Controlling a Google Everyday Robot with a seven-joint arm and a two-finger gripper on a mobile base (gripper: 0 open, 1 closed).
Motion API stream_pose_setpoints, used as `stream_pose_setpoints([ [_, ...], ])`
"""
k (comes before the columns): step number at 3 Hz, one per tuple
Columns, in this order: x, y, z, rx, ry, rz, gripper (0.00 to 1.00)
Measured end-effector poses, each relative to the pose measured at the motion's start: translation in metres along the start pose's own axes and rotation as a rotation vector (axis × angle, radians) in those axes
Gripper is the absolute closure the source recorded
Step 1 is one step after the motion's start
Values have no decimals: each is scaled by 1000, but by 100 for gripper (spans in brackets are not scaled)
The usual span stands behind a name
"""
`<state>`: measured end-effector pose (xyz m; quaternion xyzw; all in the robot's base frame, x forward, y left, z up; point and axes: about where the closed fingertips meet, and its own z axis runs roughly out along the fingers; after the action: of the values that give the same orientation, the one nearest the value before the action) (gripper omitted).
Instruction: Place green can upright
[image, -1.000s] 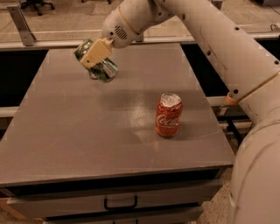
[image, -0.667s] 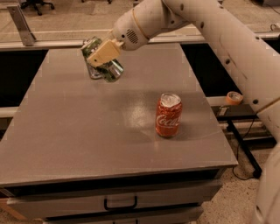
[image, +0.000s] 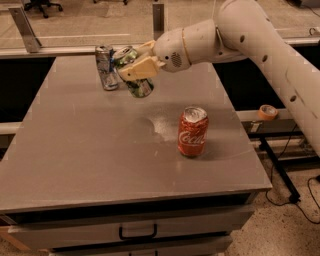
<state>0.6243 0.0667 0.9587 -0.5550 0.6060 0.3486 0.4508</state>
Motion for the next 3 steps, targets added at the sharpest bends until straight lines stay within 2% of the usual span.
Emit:
stream_pose_setpoints([
  [2, 21, -5, -15, 39, -117, -30, 100],
  [3, 35, -7, -21, 55, -155, -28, 100],
])
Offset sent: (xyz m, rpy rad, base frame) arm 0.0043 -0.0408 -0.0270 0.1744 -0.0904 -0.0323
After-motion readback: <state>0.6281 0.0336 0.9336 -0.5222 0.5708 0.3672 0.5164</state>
